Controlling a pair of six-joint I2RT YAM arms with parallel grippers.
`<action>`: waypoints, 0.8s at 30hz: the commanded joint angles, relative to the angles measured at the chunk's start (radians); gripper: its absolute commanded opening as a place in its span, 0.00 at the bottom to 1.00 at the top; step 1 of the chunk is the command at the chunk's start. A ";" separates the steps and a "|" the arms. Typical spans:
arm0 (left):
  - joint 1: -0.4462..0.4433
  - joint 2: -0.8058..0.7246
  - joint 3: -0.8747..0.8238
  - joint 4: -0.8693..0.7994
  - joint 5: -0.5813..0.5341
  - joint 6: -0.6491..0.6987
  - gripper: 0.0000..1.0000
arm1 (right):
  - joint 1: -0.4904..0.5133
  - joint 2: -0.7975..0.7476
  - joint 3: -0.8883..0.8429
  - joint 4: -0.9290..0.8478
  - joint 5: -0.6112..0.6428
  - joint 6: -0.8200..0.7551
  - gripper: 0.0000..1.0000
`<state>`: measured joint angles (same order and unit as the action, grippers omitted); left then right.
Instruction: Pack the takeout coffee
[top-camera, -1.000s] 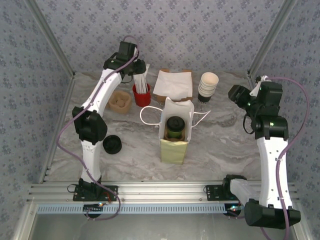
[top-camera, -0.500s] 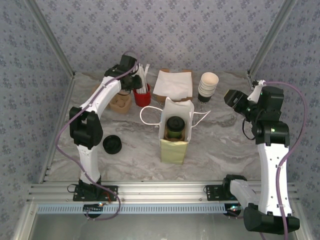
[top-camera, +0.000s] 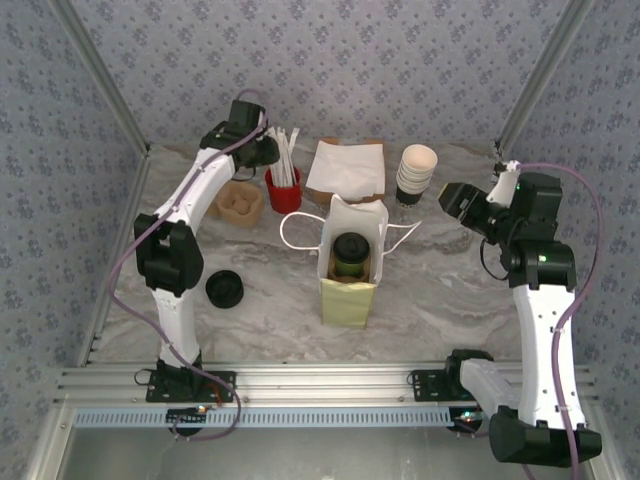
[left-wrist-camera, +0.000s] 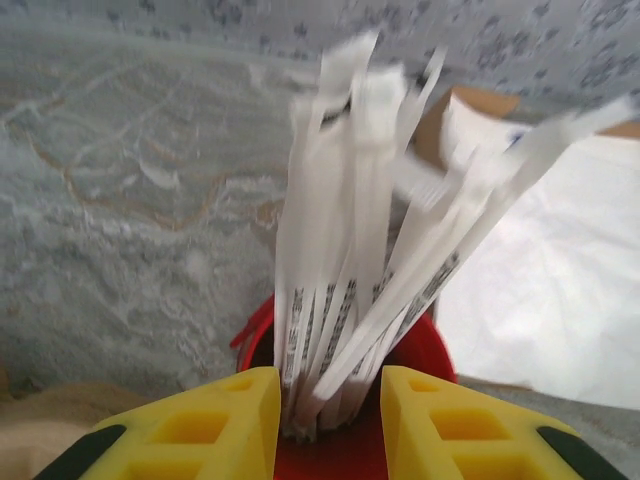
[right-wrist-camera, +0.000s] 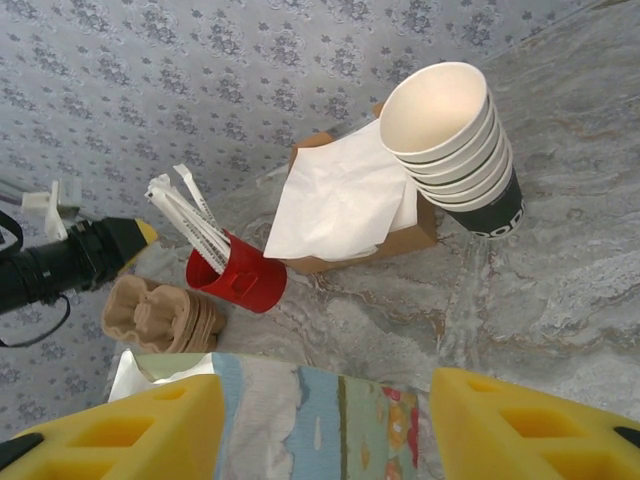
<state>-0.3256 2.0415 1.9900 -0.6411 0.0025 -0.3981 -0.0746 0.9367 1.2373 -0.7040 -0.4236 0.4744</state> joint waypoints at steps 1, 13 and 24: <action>-0.001 0.028 0.065 0.007 0.040 0.035 0.33 | 0.015 -0.003 -0.012 0.015 0.003 0.005 0.59; -0.010 0.095 0.137 -0.011 0.048 0.050 0.34 | 0.036 -0.015 -0.013 0.002 0.019 0.003 0.59; -0.019 0.147 0.229 -0.064 0.053 0.068 0.31 | 0.040 -0.016 -0.012 -0.003 0.011 0.004 0.59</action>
<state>-0.3378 2.1704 2.1685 -0.6697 0.0391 -0.3485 -0.0429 0.9356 1.2243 -0.7006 -0.4152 0.4747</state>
